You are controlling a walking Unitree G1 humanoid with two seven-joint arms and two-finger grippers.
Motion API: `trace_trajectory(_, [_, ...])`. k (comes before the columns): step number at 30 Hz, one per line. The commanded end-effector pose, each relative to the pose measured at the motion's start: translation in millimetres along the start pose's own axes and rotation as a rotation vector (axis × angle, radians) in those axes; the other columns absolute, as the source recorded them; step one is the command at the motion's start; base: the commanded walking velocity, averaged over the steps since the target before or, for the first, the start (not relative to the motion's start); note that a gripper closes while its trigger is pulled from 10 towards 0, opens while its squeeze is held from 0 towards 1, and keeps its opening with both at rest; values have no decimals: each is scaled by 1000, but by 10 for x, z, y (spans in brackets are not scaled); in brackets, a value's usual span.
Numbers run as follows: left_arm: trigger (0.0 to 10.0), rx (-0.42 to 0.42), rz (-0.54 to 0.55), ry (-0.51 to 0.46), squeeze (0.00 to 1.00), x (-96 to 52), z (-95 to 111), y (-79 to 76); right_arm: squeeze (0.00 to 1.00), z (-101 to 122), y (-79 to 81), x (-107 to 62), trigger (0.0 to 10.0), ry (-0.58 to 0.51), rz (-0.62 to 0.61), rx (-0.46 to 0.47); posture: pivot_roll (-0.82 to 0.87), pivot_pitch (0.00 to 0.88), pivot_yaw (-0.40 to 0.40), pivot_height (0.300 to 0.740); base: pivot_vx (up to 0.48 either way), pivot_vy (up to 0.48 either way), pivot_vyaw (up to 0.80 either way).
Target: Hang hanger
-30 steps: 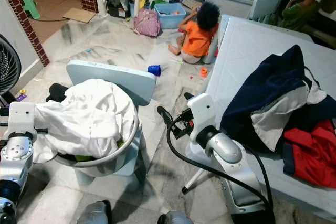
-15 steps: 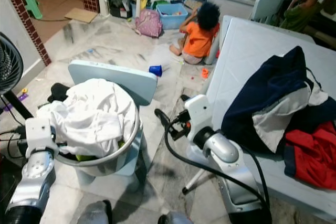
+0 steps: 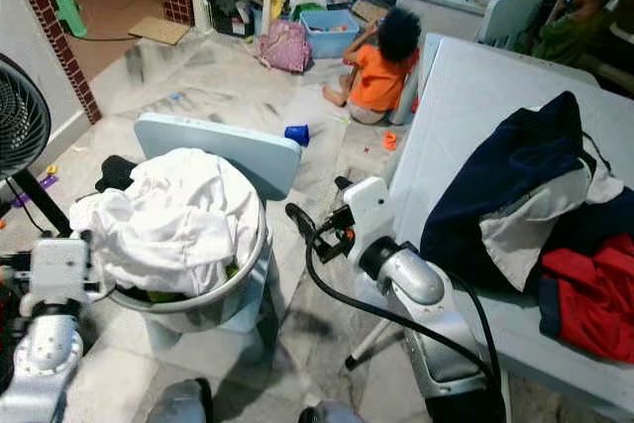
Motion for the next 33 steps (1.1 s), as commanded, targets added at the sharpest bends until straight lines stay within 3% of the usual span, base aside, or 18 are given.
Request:
trace_trajectory(1, [10000,-11,-35,-27,0,-35,13,-78,0,9,-52,6,10000,1,-6,-8,33,65,-104,740,0,0,0])
trace_trajectory(2, [10000,-29,-34,-24,380,-38,10,-86,0,9,-56,6,10000,1,-7,-9,33,65,-104,740,0,0,0])
trace_trajectory(4, [10000,-41,-32,-20,380,-38,6,-89,0,9,-58,6,10000,1,-8,-9,33,65,-104,740,0,0,0])
trace_trajectory(5, [10000,-102,-42,13,1000,-37,-30,-126,0,6,-60,6,10000,2,-8,-10,35,65,-105,740,0,0,0])
trace_trajectory(6, [10000,-263,-74,89,1000,-35,-101,-247,0,3,-56,11,10000,2,-6,-10,36,65,-109,740,0,0,0])
trace_trajectory(7, [10000,-326,-80,112,1000,-28,-115,-299,0,3,-48,19,10000,2,-4,-10,36,65,-109,740,0,0,0])
trace_trajectory(9, [10000,-379,-83,127,1000,-14,-118,-347,0,6,-36,30,10000,1,1,-11,36,65,-109,740,0,0,0])
trace_trajectory(10, [10000,-459,-106,158,1000,-3,-132,-425,0,11,-31,39,10000,0,5,-13,30,64,-116,740,0,0,0])
trace_trajectory(11, [10000,-459,-106,158,1000,-3,-132,-425,0,11,-31,39,10000,0,5,-13,30,64,-116,740,0,0,0])
trace_trajectory(12, [10000,-527,-128,178,737,14,-135,-487,0,20,-28,44,10000,-1,8,-14,30,64,-116,740,0,0,0])
trace_trajectory(13, [10000,-550,-138,182,737,22,-134,-507,0,23,-27,45,10000,-1,9,-14,30,64,-116,740,0,0,0])
trace_trajectory(14, [10000,-574,-164,183,620,29,-128,-541,0,26,-28,44,10000,-1,11,-15,27,64,-121,740,0,0,0])
trace_trajectory(15, [10000,-577,-170,183,200,40,-131,-550,0,27,-30,44,10000,-1,12,-17,27,64,-121,740,0,0,0])
trace_trajectory(16, [10000,-585,-177,186,43,55,-137,-561,0,28,-34,43,10000,0,13,-18,27,64,-121,740,0,0,0])
trace_trajectory(18, [10000,-594,-176,189,0,83,-150,-560,0,31,-42,41,10000,1,13,-21,27,64,-121,740,0,0,0])
trace_trajectory(27, [10000,-652,-69,227,0,155,-237,-428,0,29,-61,16,10000,3,5,-27,10,67,-120,740,0,0,0])
trace_trajectory(33, [10000,-615,-41,214,0,204,-267,-366,0,38,-69,21,10000,3,6,-31,4,64,-123,740,0,0,0])
Point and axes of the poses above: a point about 5 cm out from each wrist's last joint towards the gripper, its own x axis pointing out of the wrist towards the gripper, its own z axis along the axis of the wrist's last joint, y = z × x, the point moved 3 cm from there along x, pointing out of the wrist towards the gripper, and after that the axes turned 11 degrees about x, right-handed, at the moved point
